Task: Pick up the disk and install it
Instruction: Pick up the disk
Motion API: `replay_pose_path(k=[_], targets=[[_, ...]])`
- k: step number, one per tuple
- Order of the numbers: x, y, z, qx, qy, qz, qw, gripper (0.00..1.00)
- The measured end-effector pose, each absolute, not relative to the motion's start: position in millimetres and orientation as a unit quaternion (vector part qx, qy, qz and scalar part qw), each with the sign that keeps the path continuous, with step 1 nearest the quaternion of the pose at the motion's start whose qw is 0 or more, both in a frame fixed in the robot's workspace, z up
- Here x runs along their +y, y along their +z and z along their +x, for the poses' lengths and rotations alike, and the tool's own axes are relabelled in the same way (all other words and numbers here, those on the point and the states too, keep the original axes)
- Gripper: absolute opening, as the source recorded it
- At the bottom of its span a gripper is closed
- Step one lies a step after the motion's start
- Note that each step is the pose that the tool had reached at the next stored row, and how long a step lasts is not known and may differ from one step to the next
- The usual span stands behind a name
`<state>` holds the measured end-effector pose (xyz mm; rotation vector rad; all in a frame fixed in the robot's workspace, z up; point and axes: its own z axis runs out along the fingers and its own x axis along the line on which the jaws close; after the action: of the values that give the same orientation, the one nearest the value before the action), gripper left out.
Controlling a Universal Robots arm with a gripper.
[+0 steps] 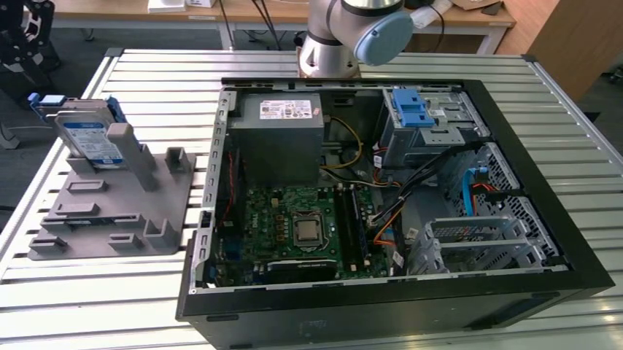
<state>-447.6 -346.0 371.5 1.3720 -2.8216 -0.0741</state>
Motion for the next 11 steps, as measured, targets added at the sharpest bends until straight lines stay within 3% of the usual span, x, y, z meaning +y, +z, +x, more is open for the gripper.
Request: replay_pose_path(k=[11], targets=[[-346.0, 371.3, -447.7, -0.867, -0.023, 0.497, 0.003, 0.11]])
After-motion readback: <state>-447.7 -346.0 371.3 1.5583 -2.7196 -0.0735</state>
